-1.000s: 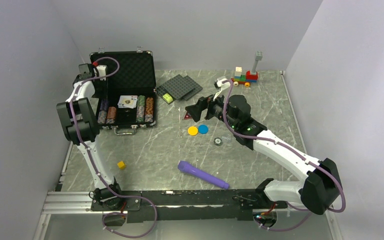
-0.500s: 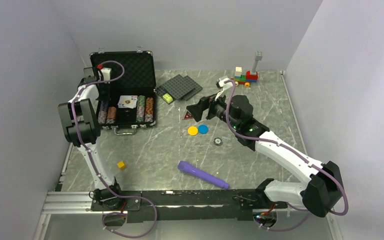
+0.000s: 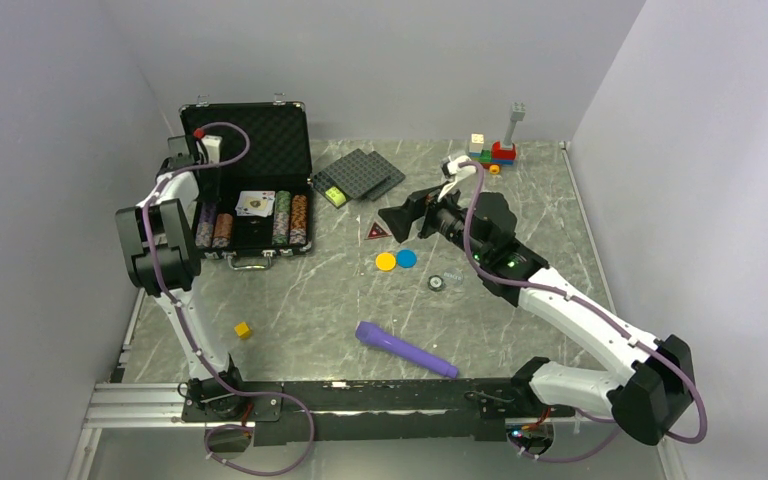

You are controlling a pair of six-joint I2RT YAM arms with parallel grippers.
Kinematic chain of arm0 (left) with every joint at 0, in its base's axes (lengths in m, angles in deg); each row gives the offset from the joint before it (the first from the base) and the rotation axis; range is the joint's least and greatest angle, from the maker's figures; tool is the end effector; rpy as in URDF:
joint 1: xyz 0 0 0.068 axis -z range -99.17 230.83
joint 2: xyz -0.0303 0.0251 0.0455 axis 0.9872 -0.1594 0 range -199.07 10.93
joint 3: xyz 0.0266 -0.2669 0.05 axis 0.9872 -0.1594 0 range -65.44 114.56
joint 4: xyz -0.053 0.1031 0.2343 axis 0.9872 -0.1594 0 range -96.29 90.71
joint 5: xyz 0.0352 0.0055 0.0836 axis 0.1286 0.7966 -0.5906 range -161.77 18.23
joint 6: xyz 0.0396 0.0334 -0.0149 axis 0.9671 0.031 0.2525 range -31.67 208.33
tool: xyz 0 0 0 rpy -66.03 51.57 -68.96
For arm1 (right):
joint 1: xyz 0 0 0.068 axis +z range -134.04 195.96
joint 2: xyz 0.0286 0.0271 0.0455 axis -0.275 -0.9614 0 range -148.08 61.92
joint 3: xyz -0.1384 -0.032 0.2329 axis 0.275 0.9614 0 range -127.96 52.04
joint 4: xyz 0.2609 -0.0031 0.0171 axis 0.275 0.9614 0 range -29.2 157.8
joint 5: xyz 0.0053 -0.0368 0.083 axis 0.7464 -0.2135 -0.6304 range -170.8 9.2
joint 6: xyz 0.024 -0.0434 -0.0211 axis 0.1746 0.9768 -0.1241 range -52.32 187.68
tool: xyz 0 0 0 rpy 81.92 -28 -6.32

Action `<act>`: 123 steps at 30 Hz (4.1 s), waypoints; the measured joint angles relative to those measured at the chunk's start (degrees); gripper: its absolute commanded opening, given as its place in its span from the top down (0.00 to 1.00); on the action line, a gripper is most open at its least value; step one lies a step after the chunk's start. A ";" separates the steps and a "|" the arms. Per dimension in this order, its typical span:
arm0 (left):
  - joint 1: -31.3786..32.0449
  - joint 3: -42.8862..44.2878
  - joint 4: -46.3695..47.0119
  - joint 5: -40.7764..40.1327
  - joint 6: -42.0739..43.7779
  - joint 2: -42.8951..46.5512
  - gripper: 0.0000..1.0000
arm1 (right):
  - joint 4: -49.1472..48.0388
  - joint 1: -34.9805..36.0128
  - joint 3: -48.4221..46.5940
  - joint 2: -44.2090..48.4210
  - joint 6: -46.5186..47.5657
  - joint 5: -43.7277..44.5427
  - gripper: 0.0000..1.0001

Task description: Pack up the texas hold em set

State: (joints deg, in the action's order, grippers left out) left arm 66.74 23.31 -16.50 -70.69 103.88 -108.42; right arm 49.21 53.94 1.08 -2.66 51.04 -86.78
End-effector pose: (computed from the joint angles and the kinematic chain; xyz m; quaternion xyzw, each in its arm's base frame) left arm 0.4504 0.1124 0.1895 0.0153 0.9328 0.0836 0.3502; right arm 0.2093 0.1680 0.3487 -0.1686 0.6994 0.3515 0.5990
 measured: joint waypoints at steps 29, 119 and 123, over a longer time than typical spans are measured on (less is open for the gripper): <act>8.13 -26.45 -9.35 2.93 -17.14 48.85 0.21 | 29.57 -2.21 -7.41 -1.20 5.70 21.57 0.01; 42.64 -42.80 0.31 40.09 -18.36 62.42 0.25 | 7.98 -0.94 -7.58 -19.96 -16.33 -44.70 1.00; 42.91 -42.80 -0.33 38.16 -17.86 62.42 0.35 | 8.04 -0.81 -7.61 -21.03 -16.37 -44.65 1.00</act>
State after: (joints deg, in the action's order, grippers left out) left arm 109.65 -19.49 -16.83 -32.52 86.02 -46.00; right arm 57.25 53.13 -6.53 -23.69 34.67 -131.43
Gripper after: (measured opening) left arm 0.718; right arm 0.456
